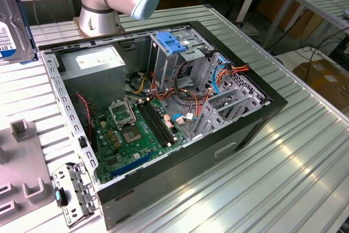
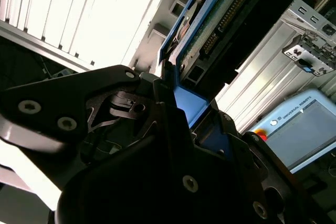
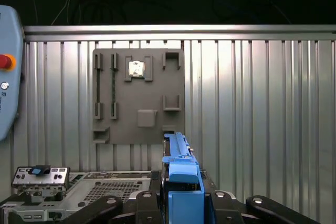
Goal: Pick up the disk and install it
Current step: 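Pick up the disk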
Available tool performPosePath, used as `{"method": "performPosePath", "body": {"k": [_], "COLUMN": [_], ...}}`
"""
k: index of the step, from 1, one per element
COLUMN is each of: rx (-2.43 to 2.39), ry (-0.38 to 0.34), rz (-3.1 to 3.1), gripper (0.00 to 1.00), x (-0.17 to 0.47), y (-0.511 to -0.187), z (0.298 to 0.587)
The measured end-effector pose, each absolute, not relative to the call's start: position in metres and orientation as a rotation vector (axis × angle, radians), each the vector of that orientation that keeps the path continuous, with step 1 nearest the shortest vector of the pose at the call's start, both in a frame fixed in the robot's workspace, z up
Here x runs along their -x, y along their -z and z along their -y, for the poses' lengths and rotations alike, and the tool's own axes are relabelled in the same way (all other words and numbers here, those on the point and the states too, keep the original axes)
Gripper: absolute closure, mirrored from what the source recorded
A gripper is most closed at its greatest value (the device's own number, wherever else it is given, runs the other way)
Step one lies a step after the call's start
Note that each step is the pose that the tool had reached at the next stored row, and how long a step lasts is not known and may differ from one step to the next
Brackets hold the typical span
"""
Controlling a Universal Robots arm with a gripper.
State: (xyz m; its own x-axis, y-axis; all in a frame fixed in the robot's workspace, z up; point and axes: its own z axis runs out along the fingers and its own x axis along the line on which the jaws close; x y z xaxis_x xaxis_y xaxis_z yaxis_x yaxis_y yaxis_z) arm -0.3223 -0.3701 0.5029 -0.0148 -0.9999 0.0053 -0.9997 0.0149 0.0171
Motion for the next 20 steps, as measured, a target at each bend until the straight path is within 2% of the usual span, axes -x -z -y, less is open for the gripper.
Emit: {"method": "performPosePath", "body": {"k": [20], "rx": [-2.194], "ry": [0.013], "rz": [2.227], "gripper": [0.63], "x": [0.304], "y": [-0.503], "z": [0.383]}}
